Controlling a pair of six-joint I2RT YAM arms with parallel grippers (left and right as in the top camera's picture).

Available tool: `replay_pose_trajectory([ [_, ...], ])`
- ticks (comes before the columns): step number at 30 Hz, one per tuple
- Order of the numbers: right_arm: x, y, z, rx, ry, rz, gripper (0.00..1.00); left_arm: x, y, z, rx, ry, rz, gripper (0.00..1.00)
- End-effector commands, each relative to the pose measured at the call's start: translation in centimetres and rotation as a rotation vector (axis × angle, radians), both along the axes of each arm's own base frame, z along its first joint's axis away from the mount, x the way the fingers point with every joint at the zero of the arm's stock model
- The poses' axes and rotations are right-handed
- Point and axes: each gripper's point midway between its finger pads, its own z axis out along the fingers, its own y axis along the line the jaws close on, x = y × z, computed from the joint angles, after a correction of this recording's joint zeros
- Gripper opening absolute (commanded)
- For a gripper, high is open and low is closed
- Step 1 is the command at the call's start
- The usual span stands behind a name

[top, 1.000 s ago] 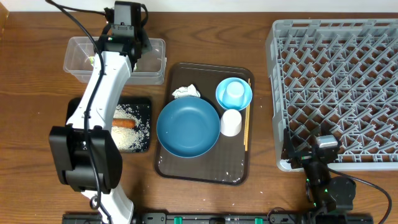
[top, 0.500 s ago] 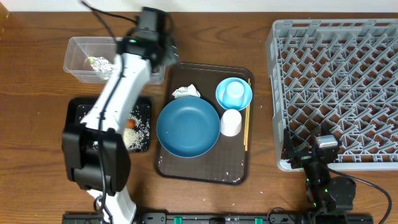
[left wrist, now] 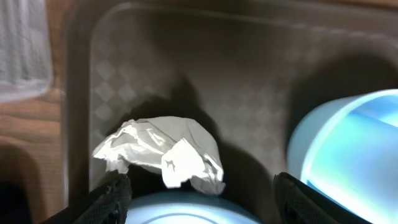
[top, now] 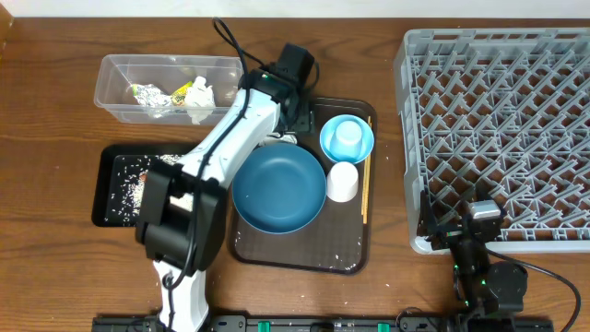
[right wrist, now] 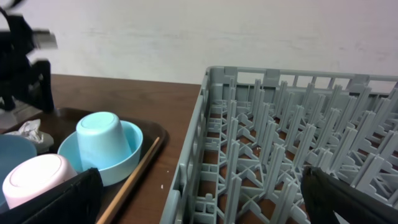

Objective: Sort waste into correct bins and load items into the dishwasher rack

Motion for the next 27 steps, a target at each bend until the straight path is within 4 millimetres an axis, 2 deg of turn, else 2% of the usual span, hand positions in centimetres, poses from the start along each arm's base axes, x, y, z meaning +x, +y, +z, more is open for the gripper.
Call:
replay_pose_trajectory([
  [1, 0.0, -0.3, -0.1, -0.011, 0.003, -0.012, 0.99, 0.3, 0.9, -1.8, 0.010, 0.033, 0.072, 0.76],
  [6, 0.0, -0.3, -0.1, -0.011, 0.003, -0.012, 0.99, 0.8, 1.6, -3.5, 0.016, 0.052, 0.094, 0.75],
  [8, 0.0, -0.3, -0.1, -0.011, 0.003, -0.012, 0.99, 0.9, 1.8, -3.6, 0.016, 0.052, 0.098, 0.74],
  [14, 0.0, -0.3, -0.1, -0.011, 0.003, -0.012, 0.99, 0.6, 1.8, -3.6, 0.017, 0.066, 0.112, 0.60],
  [20, 0.0, -0.3, -0.1, -0.011, 0.003, -0.012, 0.99, 0.0, 1.9, -3.8, 0.021, 0.090, 0.110, 0.59],
  [27, 0.0, -0.3, -0.1, -0.011, 0.003, -0.012, 0.99, -0.3, 2.0, -3.9, 0.024, 0.103, 0.110, 0.49],
])
